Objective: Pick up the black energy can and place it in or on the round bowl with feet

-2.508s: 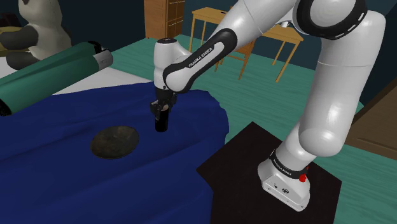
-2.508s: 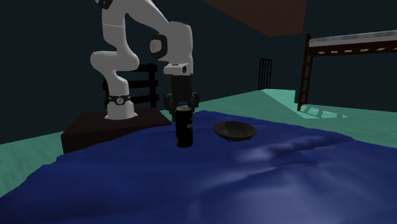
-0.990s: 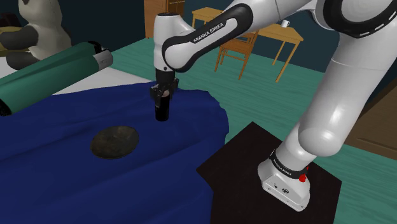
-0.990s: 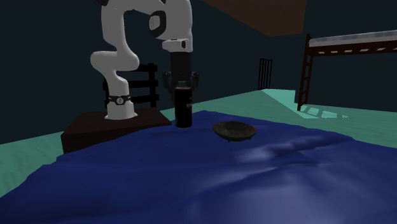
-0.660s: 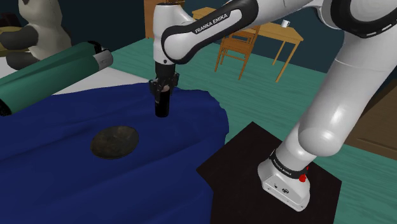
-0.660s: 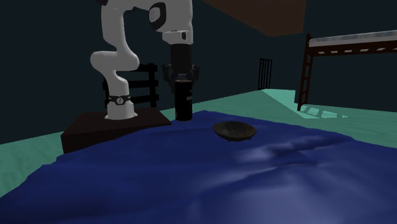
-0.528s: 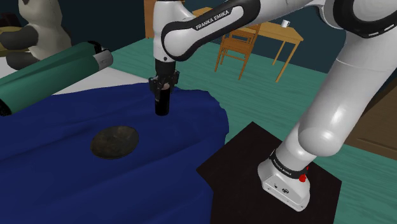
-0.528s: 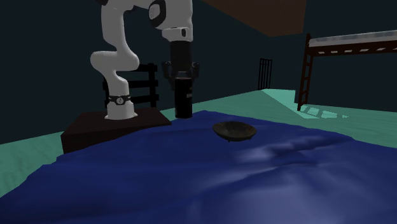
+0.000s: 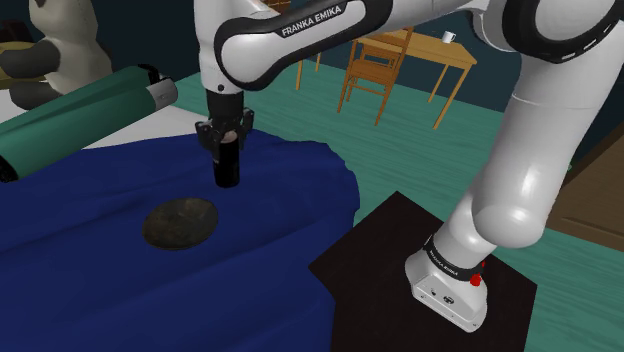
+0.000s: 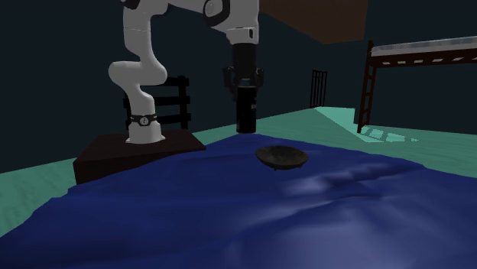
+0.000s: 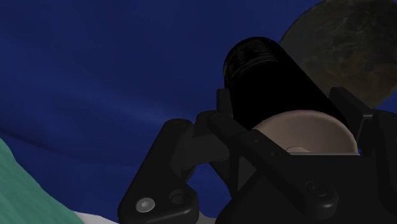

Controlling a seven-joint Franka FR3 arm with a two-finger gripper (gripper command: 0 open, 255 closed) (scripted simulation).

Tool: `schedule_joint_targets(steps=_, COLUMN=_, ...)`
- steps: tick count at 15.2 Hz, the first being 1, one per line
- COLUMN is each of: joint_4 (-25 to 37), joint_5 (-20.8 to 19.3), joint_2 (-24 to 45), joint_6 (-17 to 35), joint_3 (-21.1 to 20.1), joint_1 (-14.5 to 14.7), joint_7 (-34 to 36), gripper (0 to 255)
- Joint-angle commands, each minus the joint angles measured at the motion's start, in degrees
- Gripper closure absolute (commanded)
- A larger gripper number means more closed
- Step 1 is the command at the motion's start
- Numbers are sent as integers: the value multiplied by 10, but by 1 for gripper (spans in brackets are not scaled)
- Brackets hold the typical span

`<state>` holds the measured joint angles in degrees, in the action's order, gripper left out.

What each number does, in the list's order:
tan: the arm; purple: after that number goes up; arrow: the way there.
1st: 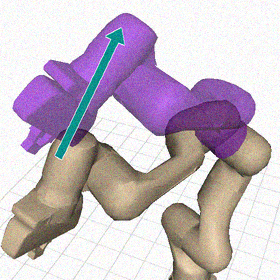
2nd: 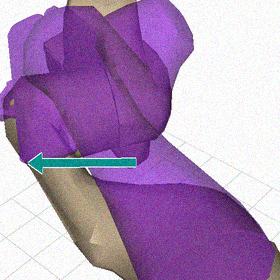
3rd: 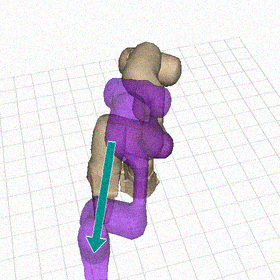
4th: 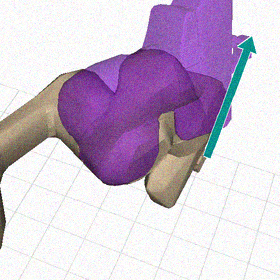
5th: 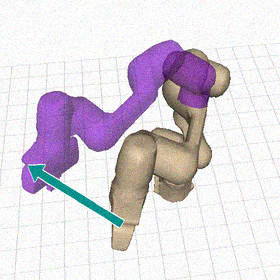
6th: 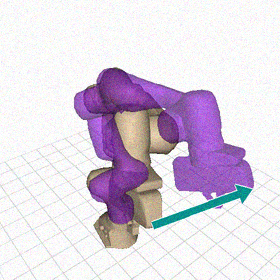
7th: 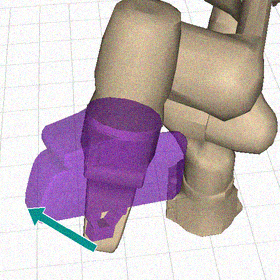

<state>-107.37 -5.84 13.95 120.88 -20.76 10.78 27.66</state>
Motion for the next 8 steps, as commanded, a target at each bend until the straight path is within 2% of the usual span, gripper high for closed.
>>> schedule_joint_targets(steps=1, joint_4=48, joint_5=-14, joint_2=33, joint_6=-18, joint_3=-6, joint_1=21, joint_7=30, gripper=255)
schedule_joint_targets(steps=8, joint_4=223, joint_5=-54, joint_2=140, joint_6=-95, joint_3=-14, joint_1=99, joint_7=107, gripper=255)
